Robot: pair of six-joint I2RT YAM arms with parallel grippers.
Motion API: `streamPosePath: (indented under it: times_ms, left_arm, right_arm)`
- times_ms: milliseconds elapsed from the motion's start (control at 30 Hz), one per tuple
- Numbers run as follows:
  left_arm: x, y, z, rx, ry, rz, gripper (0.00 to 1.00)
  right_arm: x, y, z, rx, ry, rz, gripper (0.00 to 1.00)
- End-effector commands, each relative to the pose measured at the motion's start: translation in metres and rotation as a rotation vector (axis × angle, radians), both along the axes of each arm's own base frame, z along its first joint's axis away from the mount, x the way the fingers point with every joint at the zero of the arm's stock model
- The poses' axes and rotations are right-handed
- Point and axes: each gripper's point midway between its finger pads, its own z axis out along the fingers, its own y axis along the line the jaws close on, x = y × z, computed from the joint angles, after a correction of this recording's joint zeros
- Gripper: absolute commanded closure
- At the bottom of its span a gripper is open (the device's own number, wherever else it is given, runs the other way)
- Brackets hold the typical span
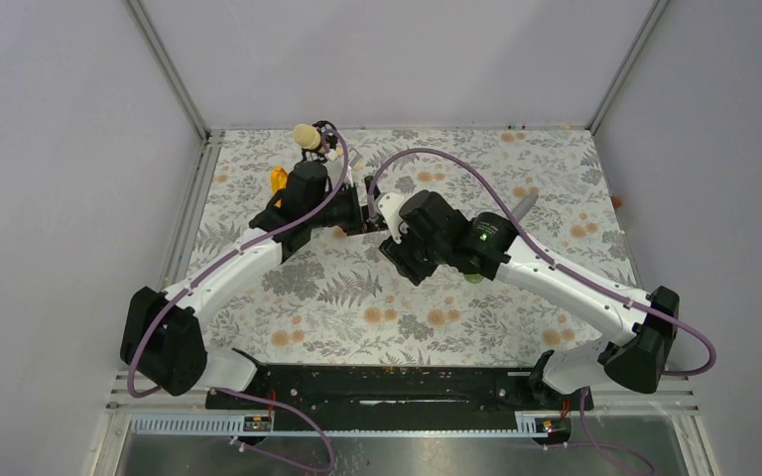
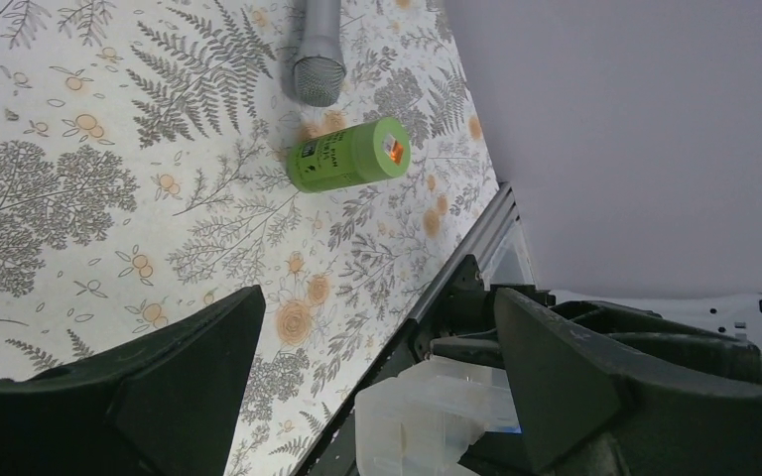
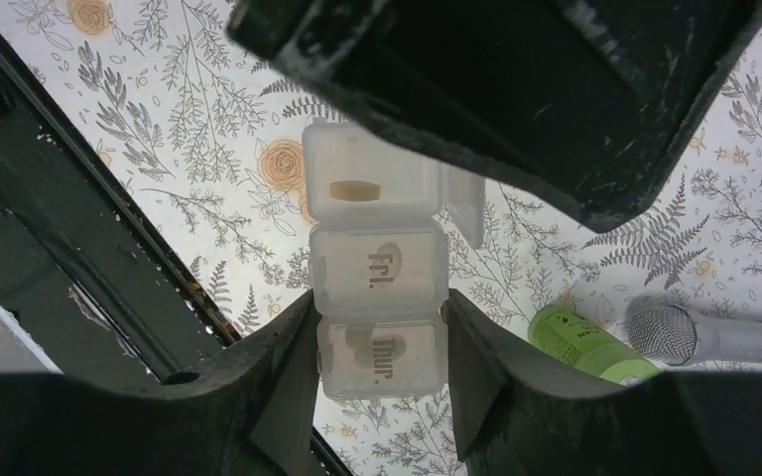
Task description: Sort the pills into containers
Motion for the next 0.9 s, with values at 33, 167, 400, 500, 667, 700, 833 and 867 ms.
streamPosePath:
  times_ms: [33,167,400,500,667,700,833,867]
  left_arm:
    - [-0.006,-0.003,0.025,-0.072,-0.086,-0.033,0.15]
    - [-0.007,-0.001,0.028,-0.077,-0.082,-0.013,0.17]
    - [0.002,0.009,0.036,-0.075,-0.074,0.102,0.17]
    - [0.003,0.009,0.048,-0.115,-0.080,0.124,0.17]
    - [0.001,0.005,0.061,-0.199,-0.060,0.122,0.23]
    - [0.001,0.004,0.062,-0.207,-0.055,0.124,0.26]
    - [-0.001,0.003,0.067,-0.222,-0.046,0.112,0.32]
    - [-0.001,0.002,0.066,-0.221,-0.045,0.109,0.33]
  right_arm:
    - [0.011,0.000,0.025,0.052,-0.024,-0.061,0.65]
    - [0.016,-0.001,0.034,0.083,-0.023,-0.087,0.65]
    - [0.028,-0.007,0.047,0.160,-0.018,-0.187,0.65]
    - [0.031,-0.003,0.054,0.209,-0.006,-0.224,0.65]
    - [0.038,-0.003,0.068,0.264,-0.002,-0.287,0.66]
    - [0.040,-0.004,0.071,0.274,-0.004,-0.302,0.66]
    - [0.044,-0.007,0.081,0.310,-0.004,-0.342,0.66]
    - [0.045,-0.007,0.083,0.315,-0.007,-0.341,0.66]
